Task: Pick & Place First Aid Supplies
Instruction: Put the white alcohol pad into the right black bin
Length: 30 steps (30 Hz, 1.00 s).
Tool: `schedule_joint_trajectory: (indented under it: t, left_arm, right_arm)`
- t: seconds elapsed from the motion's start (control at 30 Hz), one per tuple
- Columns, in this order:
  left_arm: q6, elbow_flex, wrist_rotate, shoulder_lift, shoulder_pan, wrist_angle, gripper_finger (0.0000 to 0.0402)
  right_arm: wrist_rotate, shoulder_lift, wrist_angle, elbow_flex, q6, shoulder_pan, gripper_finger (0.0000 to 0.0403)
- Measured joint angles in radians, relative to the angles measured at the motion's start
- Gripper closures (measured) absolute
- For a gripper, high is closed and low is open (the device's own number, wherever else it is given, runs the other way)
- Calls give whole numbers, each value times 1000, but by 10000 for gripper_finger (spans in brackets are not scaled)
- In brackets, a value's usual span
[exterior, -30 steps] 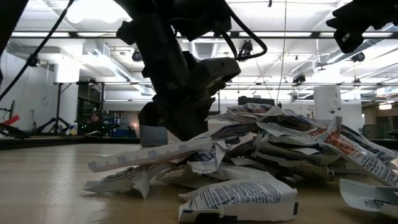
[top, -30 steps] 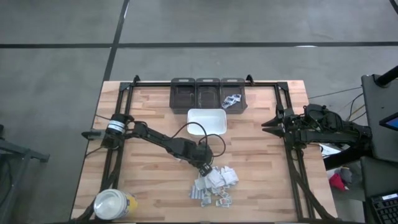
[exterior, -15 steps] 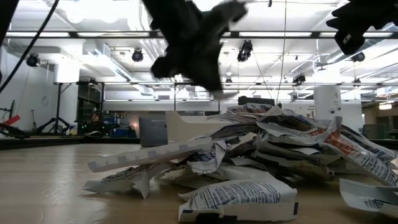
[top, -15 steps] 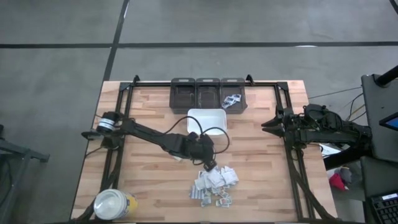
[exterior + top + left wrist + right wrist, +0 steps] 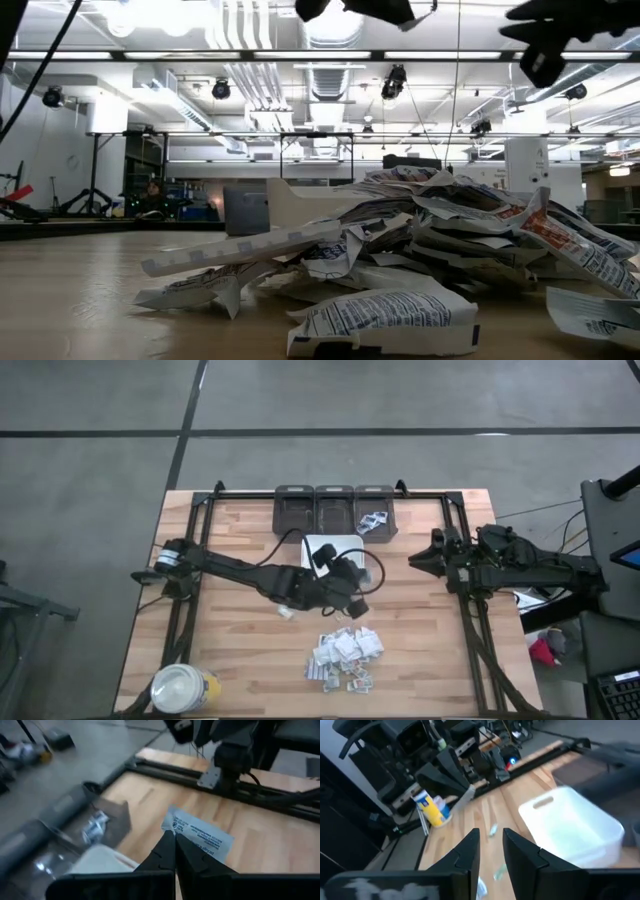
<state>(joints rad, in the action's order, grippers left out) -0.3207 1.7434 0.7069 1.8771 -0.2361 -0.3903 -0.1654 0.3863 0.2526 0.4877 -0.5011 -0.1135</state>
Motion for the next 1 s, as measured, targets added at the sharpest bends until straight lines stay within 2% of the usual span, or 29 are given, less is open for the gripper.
schedule_joint_trajectory:
  t: [0.2, 0.5, 0.7, 1.0]
  left_arm:
    - [123, 7, 77, 0, 24, 47, 401]
    - [267, 6, 91, 0, 73, 83, 401]
    - [317, 6, 93, 0, 86, 86, 402]
    - [333, 5, 98, 0, 92, 88, 402]
  right_arm:
    - [9, 124, -143, 0, 44, 0, 310]
    - [66, 291, -187, 53, 93, -3, 245]
    - [143, 380, -187, 122, 116, -8, 208]
    - [141, 472, -181, 198, 115, -47, 188]
